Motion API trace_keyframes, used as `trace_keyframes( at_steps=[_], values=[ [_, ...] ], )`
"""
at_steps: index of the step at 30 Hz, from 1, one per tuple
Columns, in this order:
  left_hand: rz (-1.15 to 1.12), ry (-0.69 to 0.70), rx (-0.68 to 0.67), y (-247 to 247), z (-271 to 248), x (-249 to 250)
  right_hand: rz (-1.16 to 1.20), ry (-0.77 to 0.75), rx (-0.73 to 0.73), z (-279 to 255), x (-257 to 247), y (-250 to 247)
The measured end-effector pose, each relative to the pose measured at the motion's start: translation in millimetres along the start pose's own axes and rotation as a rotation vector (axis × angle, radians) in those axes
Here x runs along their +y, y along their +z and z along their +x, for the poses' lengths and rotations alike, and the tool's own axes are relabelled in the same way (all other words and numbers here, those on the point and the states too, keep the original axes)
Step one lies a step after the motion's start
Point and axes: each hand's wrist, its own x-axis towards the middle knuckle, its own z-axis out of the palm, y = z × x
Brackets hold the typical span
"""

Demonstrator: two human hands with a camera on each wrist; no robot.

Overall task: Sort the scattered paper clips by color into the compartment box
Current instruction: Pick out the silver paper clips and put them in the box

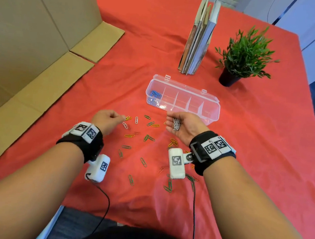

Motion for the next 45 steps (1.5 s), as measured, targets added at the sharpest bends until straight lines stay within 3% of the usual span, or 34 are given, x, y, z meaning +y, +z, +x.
trace_keyframes(
  at_steps=[2,5,8,11,14,19,26,28,30,34,37,39,45],
  values=[
    [0.309,0.133,0.062,0,2,-10,-0.022,0.018,0.005,2,5,1],
    [0.472,0.277,0.02,6,3,-15,-0.157,0.044,0.055,6,14,9],
    [0.597,0.302,-0.016,13,6,-15,-0.552,-0.015,0.058,14,20,26],
    [0.651,0.3,-0.009,12,5,-14,-1.081,-0.224,0.019,26,28,52],
    [0.689,0.315,-0.021,11,1,-18,-1.339,-0.34,0.069,42,39,71],
    [0.559,0.289,0.004,6,-9,-20,-1.532,-0.409,0.136,61,47,91],
    [0.221,0.034,-0.098,-9,-4,13,-1.785,-0.533,0.062,67,50,93],
    [0.08,-0.021,-0.136,-5,0,31,-1.687,-0.43,0.04,67,44,87],
    [-0.049,-0.052,-0.201,3,2,53,-1.418,-0.308,0.031,64,35,77],
    [-0.239,-0.081,-0.307,26,9,101,-0.352,-0.067,0.046,43,11,32],
    [-0.275,-0.069,-0.32,48,22,127,0.096,-0.037,0.058,26,-5,-11],
    [-0.272,-0.032,-0.321,63,33,143,0.24,-0.06,0.093,18,-13,-37],
    [0.199,0.126,-0.178,91,57,166,0.288,-0.097,0.217,2,-21,-78]
  ],
)
